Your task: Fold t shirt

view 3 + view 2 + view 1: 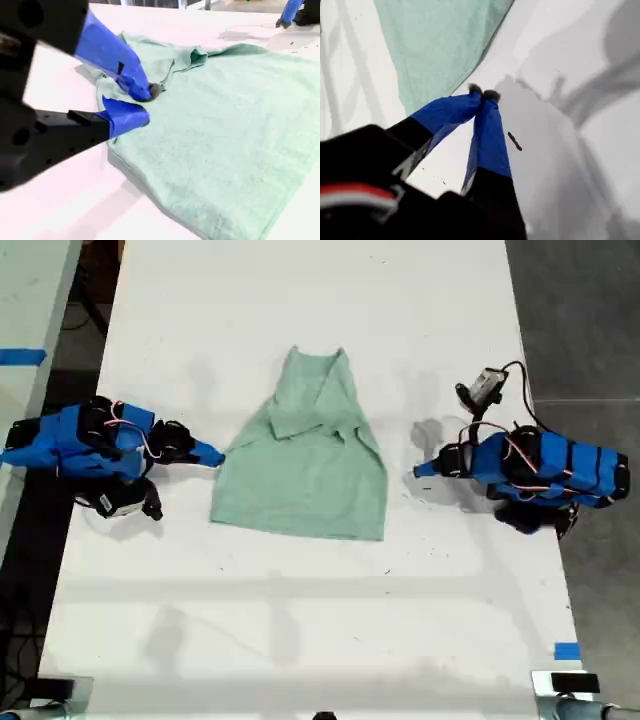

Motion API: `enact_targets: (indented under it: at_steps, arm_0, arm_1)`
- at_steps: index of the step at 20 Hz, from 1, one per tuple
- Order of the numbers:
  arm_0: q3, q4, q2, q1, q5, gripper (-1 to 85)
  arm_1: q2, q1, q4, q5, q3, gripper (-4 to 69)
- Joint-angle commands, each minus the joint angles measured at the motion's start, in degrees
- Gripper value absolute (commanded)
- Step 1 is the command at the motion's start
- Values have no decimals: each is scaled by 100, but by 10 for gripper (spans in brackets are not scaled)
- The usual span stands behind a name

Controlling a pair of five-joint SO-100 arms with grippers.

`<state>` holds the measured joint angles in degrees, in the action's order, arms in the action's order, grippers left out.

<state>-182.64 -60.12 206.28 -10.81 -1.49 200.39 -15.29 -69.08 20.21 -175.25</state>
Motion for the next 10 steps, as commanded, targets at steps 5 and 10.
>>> enact_targets:
  at_steps: [5, 10]
  arm_0:
    - [-9, 0, 44, 70, -132, -1]
    - [0, 9, 44, 53, -220, -1]
  arm_1:
    - [35, 369, -457, -1415, -141, -12]
    - [-3375, 729, 554, -1758, 1969, 16]
